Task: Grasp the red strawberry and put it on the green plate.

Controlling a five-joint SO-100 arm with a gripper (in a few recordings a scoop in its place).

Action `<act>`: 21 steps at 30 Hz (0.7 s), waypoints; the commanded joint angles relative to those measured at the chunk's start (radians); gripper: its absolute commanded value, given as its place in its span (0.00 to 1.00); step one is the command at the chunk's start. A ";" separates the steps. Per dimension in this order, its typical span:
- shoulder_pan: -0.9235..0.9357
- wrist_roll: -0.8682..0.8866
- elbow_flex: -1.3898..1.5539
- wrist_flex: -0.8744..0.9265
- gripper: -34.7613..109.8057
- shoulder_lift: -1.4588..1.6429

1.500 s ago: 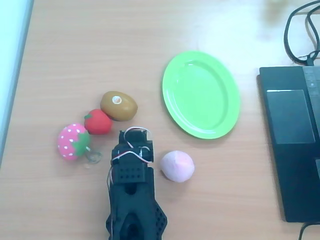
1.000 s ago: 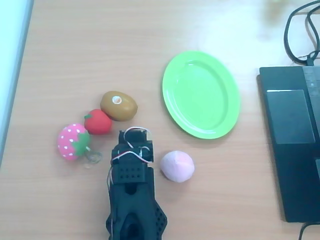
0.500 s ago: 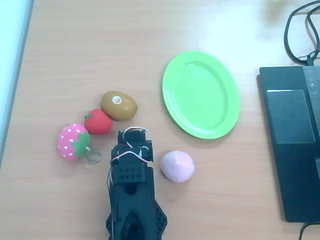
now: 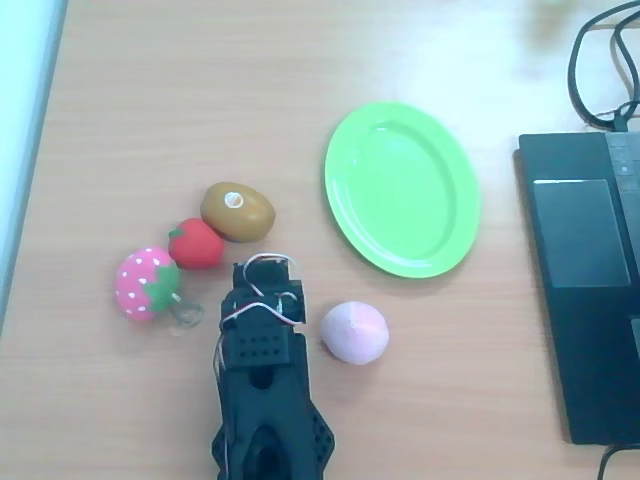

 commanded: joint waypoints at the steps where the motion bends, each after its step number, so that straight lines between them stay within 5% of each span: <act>1: -0.035 -0.008 -0.031 -0.006 0.18 -0.014; 8: -0.040 -0.238 -0.525 -0.018 0.18 -0.446; 13: -0.046 -0.368 -1.127 0.218 0.22 -0.876; 17: -0.060 -0.644 -1.282 0.357 0.32 -0.957; 21: -0.060 -1.131 -1.298 0.489 0.47 -0.968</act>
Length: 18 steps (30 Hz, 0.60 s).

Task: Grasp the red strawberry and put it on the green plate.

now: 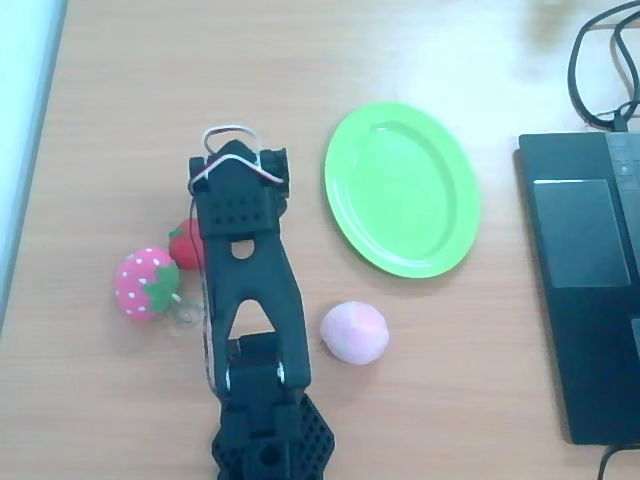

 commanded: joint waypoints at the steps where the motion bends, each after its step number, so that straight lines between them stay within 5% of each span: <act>1: -0.009 -0.373 -0.051 0.087 0.49 -0.014; 6: 0.023 -0.393 -0.057 0.109 0.64 -0.097; 18: 0.028 -0.322 -0.002 -0.034 0.64 -0.293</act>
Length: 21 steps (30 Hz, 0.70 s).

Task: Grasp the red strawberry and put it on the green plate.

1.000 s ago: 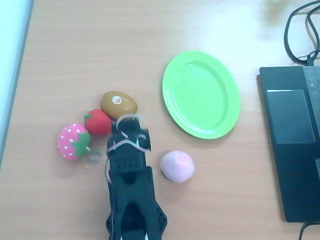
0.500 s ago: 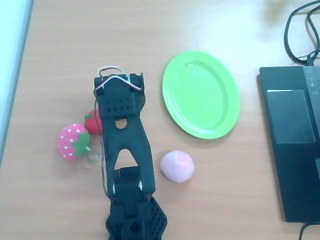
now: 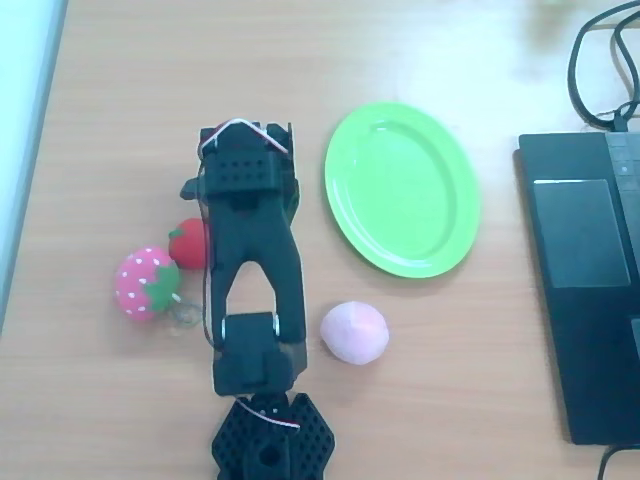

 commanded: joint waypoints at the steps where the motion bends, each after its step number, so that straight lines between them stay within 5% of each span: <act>1: -0.028 0.023 0.032 -0.067 0.64 -0.032; 10: -0.129 0.124 0.298 -0.380 0.64 -0.084; 21: -0.144 0.199 0.324 -0.528 0.60 -0.213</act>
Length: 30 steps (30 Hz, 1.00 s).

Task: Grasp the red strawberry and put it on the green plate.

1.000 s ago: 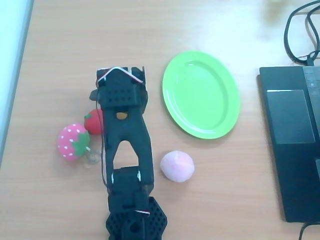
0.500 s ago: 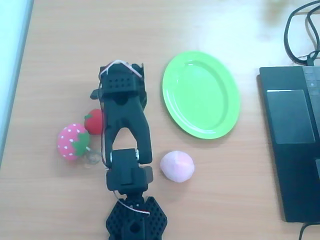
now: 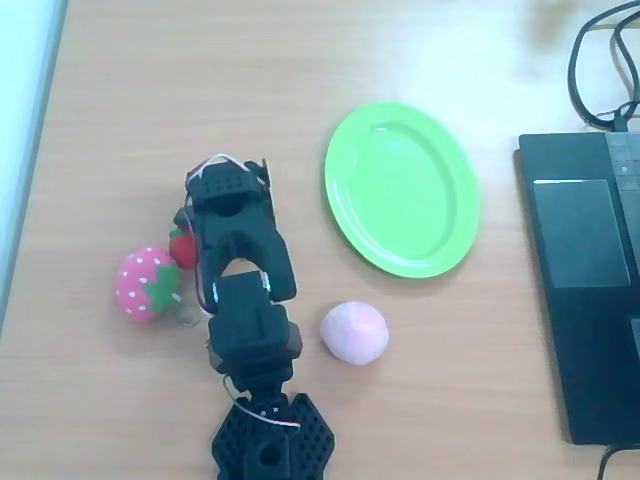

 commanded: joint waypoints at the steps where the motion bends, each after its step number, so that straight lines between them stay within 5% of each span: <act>1: -0.006 0.005 0.006 -0.014 0.59 -0.002; 14: -0.043 0.063 0.011 -0.031 0.42 -0.026; 30: -0.037 0.091 0.021 0.028 0.61 0.044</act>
